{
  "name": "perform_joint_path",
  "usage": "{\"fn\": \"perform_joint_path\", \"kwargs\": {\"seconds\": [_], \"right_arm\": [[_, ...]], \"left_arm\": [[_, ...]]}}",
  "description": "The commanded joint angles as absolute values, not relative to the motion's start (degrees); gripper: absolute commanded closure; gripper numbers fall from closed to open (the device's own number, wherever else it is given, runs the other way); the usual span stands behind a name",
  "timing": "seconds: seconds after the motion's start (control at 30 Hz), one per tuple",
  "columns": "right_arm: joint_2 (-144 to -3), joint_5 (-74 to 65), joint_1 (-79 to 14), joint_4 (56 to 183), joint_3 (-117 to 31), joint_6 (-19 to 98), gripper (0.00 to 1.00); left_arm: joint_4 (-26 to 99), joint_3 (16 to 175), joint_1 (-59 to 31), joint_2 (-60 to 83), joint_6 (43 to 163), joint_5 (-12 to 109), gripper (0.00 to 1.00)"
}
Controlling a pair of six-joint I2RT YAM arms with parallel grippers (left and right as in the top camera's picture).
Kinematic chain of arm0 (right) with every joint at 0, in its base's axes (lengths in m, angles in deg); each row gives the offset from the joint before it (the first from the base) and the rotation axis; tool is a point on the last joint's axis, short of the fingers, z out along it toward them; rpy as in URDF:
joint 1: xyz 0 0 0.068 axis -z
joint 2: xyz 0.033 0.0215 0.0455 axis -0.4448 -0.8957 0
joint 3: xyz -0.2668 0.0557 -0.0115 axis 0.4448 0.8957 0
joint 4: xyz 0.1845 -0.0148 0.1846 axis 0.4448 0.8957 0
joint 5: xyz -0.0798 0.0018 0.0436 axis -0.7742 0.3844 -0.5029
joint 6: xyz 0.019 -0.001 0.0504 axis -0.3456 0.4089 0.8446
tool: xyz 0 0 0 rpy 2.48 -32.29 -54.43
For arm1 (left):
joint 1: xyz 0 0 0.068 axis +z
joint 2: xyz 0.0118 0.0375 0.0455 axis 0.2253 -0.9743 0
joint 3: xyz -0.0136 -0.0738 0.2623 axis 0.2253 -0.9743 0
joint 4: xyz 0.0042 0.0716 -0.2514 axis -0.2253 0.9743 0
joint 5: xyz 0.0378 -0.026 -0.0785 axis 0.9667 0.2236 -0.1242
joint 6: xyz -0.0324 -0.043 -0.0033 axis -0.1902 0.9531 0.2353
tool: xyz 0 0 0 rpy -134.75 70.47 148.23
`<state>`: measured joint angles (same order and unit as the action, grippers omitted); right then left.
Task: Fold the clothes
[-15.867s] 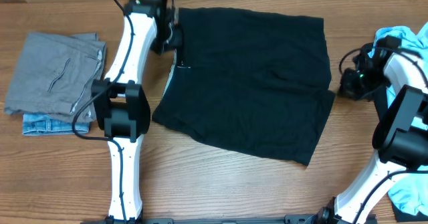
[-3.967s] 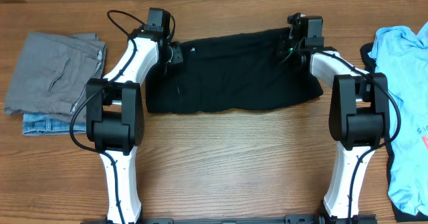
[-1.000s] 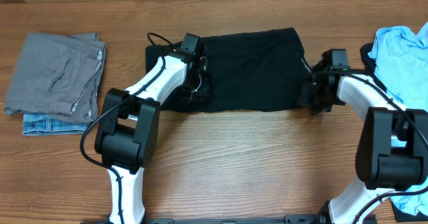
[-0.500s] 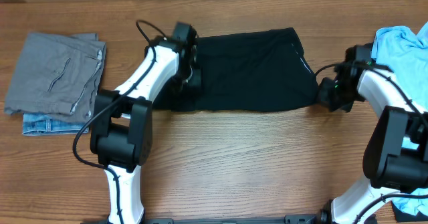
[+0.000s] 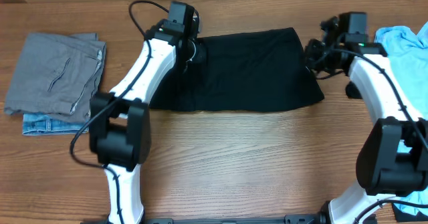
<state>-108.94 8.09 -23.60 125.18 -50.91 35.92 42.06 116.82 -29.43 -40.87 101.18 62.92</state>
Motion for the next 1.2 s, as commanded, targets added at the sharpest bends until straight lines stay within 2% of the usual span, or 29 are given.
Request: {"fn": "perform_joint_path", "kwargs": {"seconds": [0.0, 0.13, 0.37, 0.6, 0.8, 0.97, 1.17], "right_arm": [[-111.0, 7.4, -26.9, 122.4, -50.4, 36.0, 0.96], [-114.8, 0.8, -28.5, 121.2, -50.4, 36.0, 0.96], [-124.1, -1.3, -27.7, 119.7, -50.4, 36.0, 0.96], [-124.7, -16.3, -24.6, 122.6, -50.5, 36.0, 0.96], [-124.6, -16.5, -20.4, 124.7, -50.6, 36.0, 0.96], [-124.5, -16.0, -19.6, 125.9, -50.7, 36.0, 0.96], [-122.1, -3.2, -20.7, 126.6, -53.0, 36.0, 0.96]], "left_arm": [[38.3, 117.4, -29.5, -46.8, 101.6, 59.9, 0.96], [34.8, 117.4, -29.5, -49.7, 101.6, 60.2, 0.96], [32.7, 117.4, -29.5, -51.8, 100.9, 62.9, 0.96], [35.0, 117.4, -27.3, -51.8, 98.8, 66.5, 0.96], [40.9, 124.2, -23.4, -50.0, 98.4, 65.8, 0.96], [47.8, 135.9, -20.5, -46.4, 100.4, 65.6, 0.96], [55.2, 140.5, -21.3, -45.6, 101.5, 60.1, 0.96]]}}
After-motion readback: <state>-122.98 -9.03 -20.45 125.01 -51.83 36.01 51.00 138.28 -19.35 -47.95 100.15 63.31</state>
